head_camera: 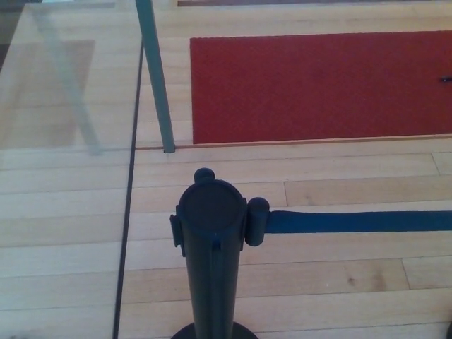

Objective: The robot walks towards a pair of stanchion kept in front of it and uses the right hand to grab on the strap of the right stanchion that is being connected to the left stanchion. After removing it from the stanchion on the left, it releases the strap and lets it retract back to the stanchion on the right.

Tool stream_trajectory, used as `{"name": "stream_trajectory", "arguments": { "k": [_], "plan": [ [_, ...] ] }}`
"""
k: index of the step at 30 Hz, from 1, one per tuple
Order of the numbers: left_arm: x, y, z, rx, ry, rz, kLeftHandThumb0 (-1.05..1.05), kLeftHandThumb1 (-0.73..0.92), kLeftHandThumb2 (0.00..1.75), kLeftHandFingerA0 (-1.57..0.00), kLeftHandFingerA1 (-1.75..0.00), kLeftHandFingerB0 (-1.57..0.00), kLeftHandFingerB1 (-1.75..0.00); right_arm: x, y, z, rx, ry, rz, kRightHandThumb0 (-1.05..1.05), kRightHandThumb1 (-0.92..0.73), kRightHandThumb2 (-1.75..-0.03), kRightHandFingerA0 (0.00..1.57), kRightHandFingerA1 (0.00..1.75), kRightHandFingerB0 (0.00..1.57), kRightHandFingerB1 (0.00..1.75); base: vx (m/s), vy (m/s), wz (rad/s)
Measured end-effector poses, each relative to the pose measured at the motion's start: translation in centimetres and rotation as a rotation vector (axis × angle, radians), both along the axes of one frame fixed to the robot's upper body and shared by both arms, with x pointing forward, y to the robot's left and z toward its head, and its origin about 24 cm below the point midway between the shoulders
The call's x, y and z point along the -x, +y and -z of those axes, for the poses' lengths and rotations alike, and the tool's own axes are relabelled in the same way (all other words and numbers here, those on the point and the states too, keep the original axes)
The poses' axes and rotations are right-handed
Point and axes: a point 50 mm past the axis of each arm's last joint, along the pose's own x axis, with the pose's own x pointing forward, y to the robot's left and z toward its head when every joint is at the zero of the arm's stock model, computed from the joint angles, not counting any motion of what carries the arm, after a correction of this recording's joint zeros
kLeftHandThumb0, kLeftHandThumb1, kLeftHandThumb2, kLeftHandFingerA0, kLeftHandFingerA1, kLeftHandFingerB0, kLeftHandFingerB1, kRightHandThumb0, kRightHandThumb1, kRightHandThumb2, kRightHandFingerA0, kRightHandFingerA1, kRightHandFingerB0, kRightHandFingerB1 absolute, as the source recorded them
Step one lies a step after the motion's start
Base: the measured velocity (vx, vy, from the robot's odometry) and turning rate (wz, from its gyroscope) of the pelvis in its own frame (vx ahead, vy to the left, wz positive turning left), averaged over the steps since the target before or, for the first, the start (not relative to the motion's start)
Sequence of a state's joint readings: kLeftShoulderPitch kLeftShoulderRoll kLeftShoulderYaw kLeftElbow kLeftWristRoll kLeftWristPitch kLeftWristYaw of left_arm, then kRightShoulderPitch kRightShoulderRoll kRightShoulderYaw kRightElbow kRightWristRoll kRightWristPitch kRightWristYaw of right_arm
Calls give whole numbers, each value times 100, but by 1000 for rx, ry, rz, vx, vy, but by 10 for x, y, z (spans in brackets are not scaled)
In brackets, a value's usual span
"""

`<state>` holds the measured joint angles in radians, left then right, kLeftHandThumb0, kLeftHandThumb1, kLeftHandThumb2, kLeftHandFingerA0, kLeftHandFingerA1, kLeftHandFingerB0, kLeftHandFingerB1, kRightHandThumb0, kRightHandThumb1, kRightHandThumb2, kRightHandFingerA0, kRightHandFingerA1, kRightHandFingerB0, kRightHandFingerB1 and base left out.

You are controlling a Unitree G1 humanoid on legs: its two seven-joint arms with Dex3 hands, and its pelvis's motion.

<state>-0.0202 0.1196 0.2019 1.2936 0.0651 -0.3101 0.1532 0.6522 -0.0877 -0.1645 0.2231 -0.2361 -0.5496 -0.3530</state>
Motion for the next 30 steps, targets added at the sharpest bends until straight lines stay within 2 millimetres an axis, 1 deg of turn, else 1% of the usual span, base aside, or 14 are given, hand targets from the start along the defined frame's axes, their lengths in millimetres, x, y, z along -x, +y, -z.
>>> {"name": "stream_trajectory", "arguments": {
  "k": [3, 9, 11, 15, 16, 17, 19, 20, 21, 25, 26, 27, 28, 30],
  "plan": [
    [0, 0, 0, 0, 0, -2, -47, -20, 173, -157, -113, -154, -91, 4, 5, -11, 25, -27, -14, -81, -52, -80, 0, 1, 0, 0, 0, 0, 0],
    [0, 1, 0, 2, -2, -10, -45, -24, 169, -157, -109, -149, -96, 5, 14, -52, 163, -149, -63, -85, -51, -80, 0, 1, 0, 0, 0, 0, 0],
    [1, 1, 0, 2, -2, -12, -46, -23, 171, -157, -110, -152, -92, 1, 15, -67, 218, -199, -85, -76, -46, -73, 0, 0, 0, 0, 0, 0, 0],
    [1, 1, 0, 3, -3, -14, -43, -25, 172, -157, -113, -153, -93, -10, 18, -102, 354, -314, -145, -85, -48, -77, 0, 0, 0, 1, 0, 0, 0],
    [1, 1, 0, 3, -2, -14, -50, -16, 169, -157, -114, -153, -91, -12, 18, -105, 370, -325, -153, -87, -49, -77, 0, 0, 0, 0, 0, 0, 0],
    [1, 1, 0, 3, -2, -15, -48, -23, 170, -157, -111, -152, -94, -15, 18, -112, 405, -346, -172, -85, -52, -74, 0, 0, 0, 0, 0, 0, 0],
    [1, 1, 0, 3, -2, -15, -48, -23, 170, -157, -111, -152, -94, -21, 19, -125, 476, -384, -217, -85, -52, -74, 0, 0, 0, 0, 0, 0, 0],
    [1, 1, 0, 3, -2, -15, -55, -16, 164, -157, -113, -152, -93, -26, 19, -133, 525, -406, -247, -86, -59, -58, 0, 0, 0, 0, 0, 0, 0],
    [1, 1, 0, 4, -2, -16, -47, -24, 169, -157, -111, -152, -95, -28, 20, -136, 547, -415, -261, -104, -63, -89, 0, 23, 0, 0, 0, 0, 0],
    [3, 1, 0, 5, 0, -19, -41, -23, 173, -157, -112, -147, -99, -43, 25, -154, 681, -454, -375, -98, -60, -86, 0, 28, 0, 3, 0, 0, 0],
    [3, 1, 0, 6, 1, -20, -47, -18, 171, -157, -115, -147, -97, -49, 27, -158, 719, -458, -413, -98, -59, -87, 0, 40, 0, 16, 0, 0, 0],
    [3, 1, 0, 6, 1, -20, -47, -18, 171, -157, -115, -147, -97, -49, 27, -158, 724, -458, -418, -98, -59, -87, 0, 40, 0, 16, 0, 0, 0],
    [4, 1, 1, 6, 2, -21, -41, -21, 175, -157, -111, -147, -98, -57, 30, -163, 782, -461, -476, -85, -51, -61, 0, 0, 0, 0, 0, 0, 0],
    [4, 1, 1, 7, 2, -22, -44, -20, 175, -157, -111, -147, -99, -62, 31, -165, 813, -457, -508, -86, -54, -57, 0, 0, 0, 0, 0, 0, 0]
  ]
}}
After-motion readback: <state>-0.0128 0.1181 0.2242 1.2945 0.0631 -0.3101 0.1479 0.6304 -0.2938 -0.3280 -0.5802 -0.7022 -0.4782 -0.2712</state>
